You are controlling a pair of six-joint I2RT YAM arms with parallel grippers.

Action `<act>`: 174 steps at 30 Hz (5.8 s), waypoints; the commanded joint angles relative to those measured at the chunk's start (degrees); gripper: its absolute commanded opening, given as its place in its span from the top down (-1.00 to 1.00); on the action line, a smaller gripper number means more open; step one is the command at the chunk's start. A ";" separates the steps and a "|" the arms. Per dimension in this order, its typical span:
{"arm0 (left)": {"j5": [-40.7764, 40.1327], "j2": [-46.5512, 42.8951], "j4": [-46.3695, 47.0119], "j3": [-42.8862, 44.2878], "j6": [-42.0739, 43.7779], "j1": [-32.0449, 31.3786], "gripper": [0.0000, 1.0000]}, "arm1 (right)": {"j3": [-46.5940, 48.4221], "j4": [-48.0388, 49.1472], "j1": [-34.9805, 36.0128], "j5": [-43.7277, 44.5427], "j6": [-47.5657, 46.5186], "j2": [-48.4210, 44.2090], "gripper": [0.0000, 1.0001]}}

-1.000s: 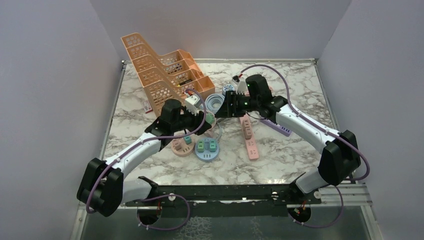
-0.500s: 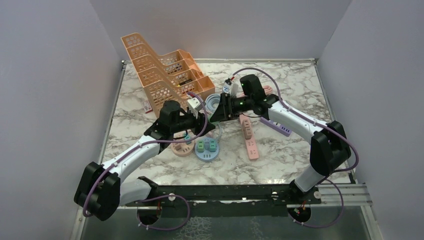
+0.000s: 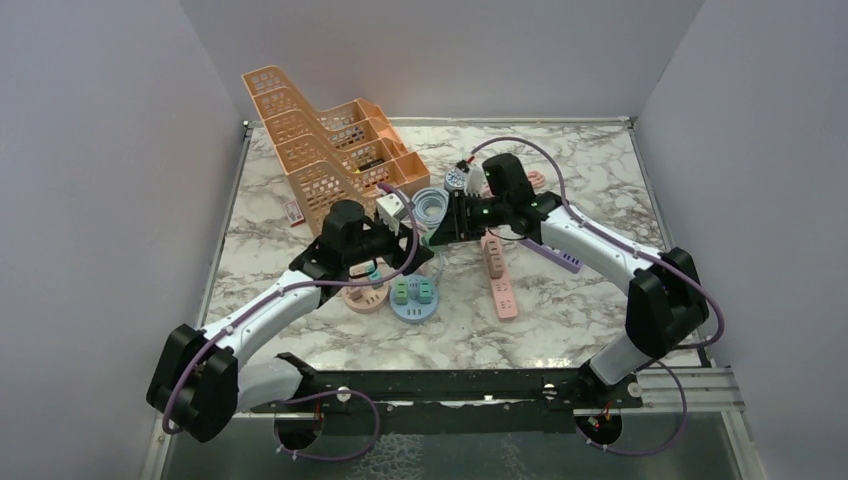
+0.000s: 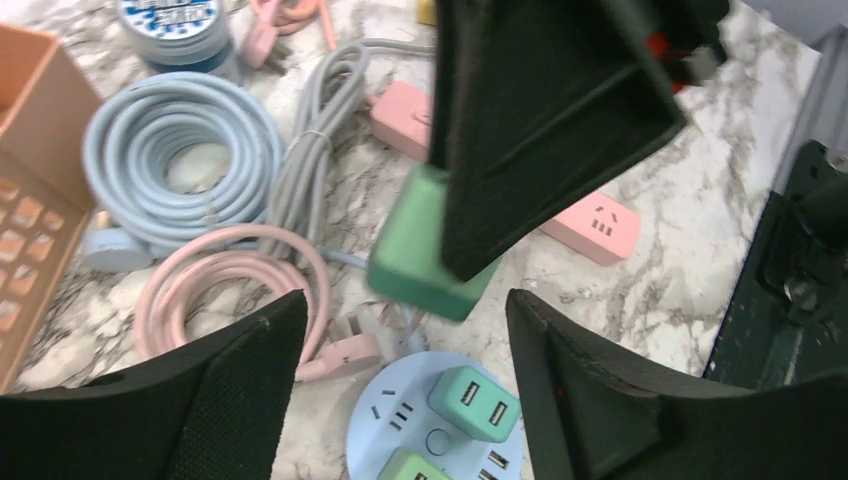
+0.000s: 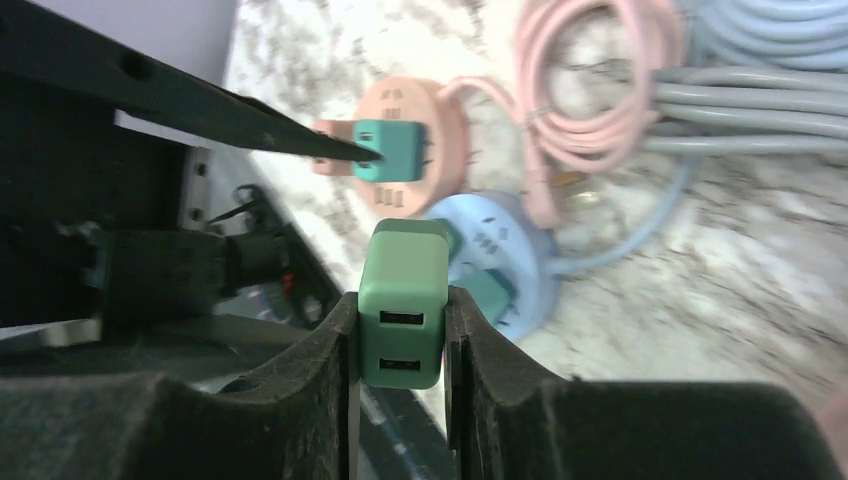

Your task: Insert the plug

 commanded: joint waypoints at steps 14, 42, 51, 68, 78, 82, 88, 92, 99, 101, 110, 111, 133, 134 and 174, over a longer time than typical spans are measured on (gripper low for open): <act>-25.52 -10.50 -15.29 3.62 -22.53 0.04 -0.65 | -15.34 -8.96 0.03 36.57 -12.31 -28.82 0.98; -32.54 -35.39 -38.98 7.46 -27.07 -1.01 -0.65 | -36.91 1.51 0.03 41.29 -7.35 -36.97 0.98; -33.42 -34.03 -43.24 11.71 -26.34 -1.02 -0.65 | -36.72 0.41 0.03 39.05 -6.96 -33.86 0.98; -38.57 -32.31 -41.51 9.79 -33.81 -1.01 -0.65 | -29.43 -10.24 0.03 41.99 -6.02 -30.22 0.98; -39.15 -32.39 -39.76 7.55 -35.84 -1.02 -0.65 | -26.65 -11.30 0.03 39.92 -5.48 -27.56 0.98; -39.44 -32.83 -39.54 6.69 -36.21 -1.01 -0.65 | -26.24 -11.73 0.03 39.27 -5.30 -25.81 0.98; -39.68 -32.93 -39.12 5.60 -36.57 -0.94 -0.65 | -26.23 -10.73 0.03 39.98 -5.49 -24.17 0.98; -39.74 -32.72 -38.90 5.37 -36.50 -0.99 -0.65 | -25.52 -11.24 0.03 39.37 -5.55 -22.41 0.98; -40.22 -32.33 -38.66 5.21 -35.89 -1.00 -0.65 | -21.39 -17.56 0.01 41.15 -6.03 -21.31 0.98; -40.25 -32.17 -38.48 5.18 -35.52 -1.05 -0.65 | -20.08 -18.83 0.03 42.10 -6.07 -21.64 0.98; -40.66 -30.79 -37.84 5.57 -33.24 -1.00 -0.65 | -18.84 -19.02 0.03 39.98 -5.55 -20.06 0.98; -40.77 -30.70 -37.83 5.63 -33.02 -1.01 -0.65 | -18.85 -19.01 -0.01 39.79 -5.43 -19.75 0.98; -42.79 -32.16 -37.95 4.76 -30.72 -0.99 -0.65 | -20.54 -17.47 0.07 39.41 -5.87 -12.64 0.98; -42.84 -32.15 -37.90 4.74 -30.63 -1.00 -0.65 | -21.04 -16.74 0.04 39.34 -5.56 -12.22 0.98; -45.51 -29.93 -37.86 5.00 -28.71 -1.03 -0.65 | -24.59 -14.38 6.01 52.15 5.75 5.25 0.98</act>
